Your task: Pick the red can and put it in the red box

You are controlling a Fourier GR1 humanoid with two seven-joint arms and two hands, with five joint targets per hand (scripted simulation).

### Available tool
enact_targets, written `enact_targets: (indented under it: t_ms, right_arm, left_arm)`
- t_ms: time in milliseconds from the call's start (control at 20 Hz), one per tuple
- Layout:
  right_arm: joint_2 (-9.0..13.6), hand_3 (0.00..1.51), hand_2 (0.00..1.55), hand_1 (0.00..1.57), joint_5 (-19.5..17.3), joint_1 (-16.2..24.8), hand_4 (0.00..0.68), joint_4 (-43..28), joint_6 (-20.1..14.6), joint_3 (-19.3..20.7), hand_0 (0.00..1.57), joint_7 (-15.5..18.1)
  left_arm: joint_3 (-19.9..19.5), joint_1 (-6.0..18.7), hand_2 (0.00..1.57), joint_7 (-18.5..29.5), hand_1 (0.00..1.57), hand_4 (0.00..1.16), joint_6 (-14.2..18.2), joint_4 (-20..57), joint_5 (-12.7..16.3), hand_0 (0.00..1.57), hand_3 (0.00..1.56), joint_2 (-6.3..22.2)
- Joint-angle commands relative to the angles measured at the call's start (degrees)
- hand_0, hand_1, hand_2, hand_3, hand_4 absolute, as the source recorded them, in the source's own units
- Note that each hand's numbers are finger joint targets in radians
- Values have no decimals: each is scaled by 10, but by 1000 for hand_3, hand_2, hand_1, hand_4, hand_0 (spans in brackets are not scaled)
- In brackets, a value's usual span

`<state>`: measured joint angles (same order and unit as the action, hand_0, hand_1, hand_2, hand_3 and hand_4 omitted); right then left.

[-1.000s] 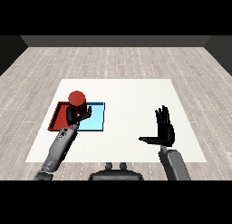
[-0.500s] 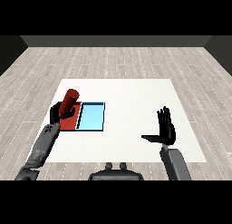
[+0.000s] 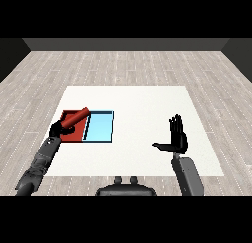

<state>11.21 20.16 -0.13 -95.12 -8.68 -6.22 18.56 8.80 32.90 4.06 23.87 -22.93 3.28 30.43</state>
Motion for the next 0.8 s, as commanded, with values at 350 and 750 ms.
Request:
enact_targets:
  t_ms: [350, 750]
  right_arm:
    - [-27, 0, 0, 0, -16, -64, 0, 58, -18, 4, 0, 9]
    - [-20, 0, 0, 0, 12, -42, 0, 59, 29, 13, 0, 32]
  left_arm:
    - [38, 65, 0, -1, 0, 0, -101, 178, -63, 0, 0, -27]
    - [-149, 72, 0, 194, 0, 0, -109, 67, 118, 0, 0, -24]
